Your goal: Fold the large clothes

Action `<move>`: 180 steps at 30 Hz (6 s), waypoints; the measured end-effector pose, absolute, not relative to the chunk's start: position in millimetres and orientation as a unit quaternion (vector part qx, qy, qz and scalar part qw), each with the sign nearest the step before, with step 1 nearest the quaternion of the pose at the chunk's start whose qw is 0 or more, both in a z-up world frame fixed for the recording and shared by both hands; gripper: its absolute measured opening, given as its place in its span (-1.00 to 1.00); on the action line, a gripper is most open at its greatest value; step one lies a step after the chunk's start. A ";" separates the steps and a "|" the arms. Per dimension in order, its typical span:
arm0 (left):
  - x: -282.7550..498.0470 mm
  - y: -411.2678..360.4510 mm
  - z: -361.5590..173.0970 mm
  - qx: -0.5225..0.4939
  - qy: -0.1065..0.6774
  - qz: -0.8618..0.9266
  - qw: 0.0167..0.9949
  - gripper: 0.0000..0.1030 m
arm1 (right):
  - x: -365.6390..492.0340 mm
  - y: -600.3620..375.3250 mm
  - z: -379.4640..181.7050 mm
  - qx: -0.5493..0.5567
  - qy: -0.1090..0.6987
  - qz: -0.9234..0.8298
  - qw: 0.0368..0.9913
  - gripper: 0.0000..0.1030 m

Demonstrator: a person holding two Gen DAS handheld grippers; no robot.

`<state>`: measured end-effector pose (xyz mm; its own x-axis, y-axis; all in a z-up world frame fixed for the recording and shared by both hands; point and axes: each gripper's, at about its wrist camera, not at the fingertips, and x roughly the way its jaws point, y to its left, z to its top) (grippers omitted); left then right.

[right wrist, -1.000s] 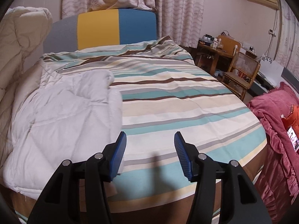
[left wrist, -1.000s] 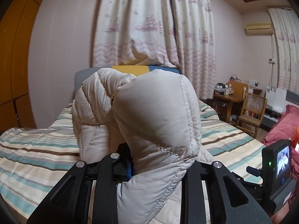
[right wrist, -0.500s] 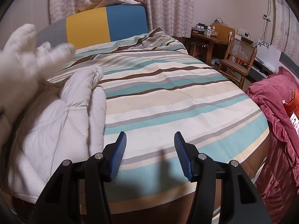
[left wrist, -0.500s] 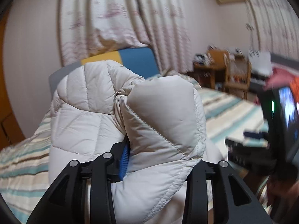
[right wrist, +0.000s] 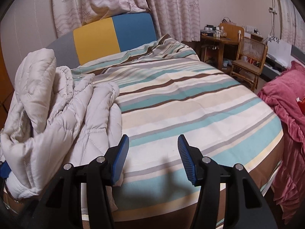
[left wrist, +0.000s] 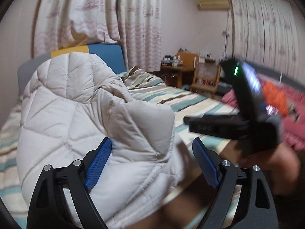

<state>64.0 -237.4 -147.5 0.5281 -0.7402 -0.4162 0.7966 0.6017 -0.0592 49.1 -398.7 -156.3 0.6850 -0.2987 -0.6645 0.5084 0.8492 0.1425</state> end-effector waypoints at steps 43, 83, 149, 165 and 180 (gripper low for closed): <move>237.2 -258.8 -136.6 0.041 0.325 -0.306 0.894 0.33 | 188.6 -375.5 -54.4 0.097 0.288 -0.087 0.949 0.03; 291.4 -299.3 -189.7 0.070 0.367 -0.194 0.907 0.85 | 214.4 -438.0 -191.3 0.170 0.364 -0.155 0.903 0.17; 268.6 -259.9 -175.3 0.018 0.349 -0.162 0.923 0.94 | 210.6 -425.8 -170.8 0.158 0.306 -0.132 0.930 -0.22; 235.7 -263.3 -189.6 0.081 0.337 -0.218 0.912 0.94 | 162.9 -418.5 -182.3 0.166 0.305 -0.144 0.927 -0.01; 233.8 -179.1 -175.1 0.003 0.424 -0.232 0.875 0.94 | 138.4 -447.0 -186.2 0.283 0.378 -0.074 0.878 0.67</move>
<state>233.8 -179.1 -175.1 0.5329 -0.4047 -0.7431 0.4092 0.8919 -0.1924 138.4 -447.0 -186.2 0.7032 0.0838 -0.7061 0.3437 0.8293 0.4407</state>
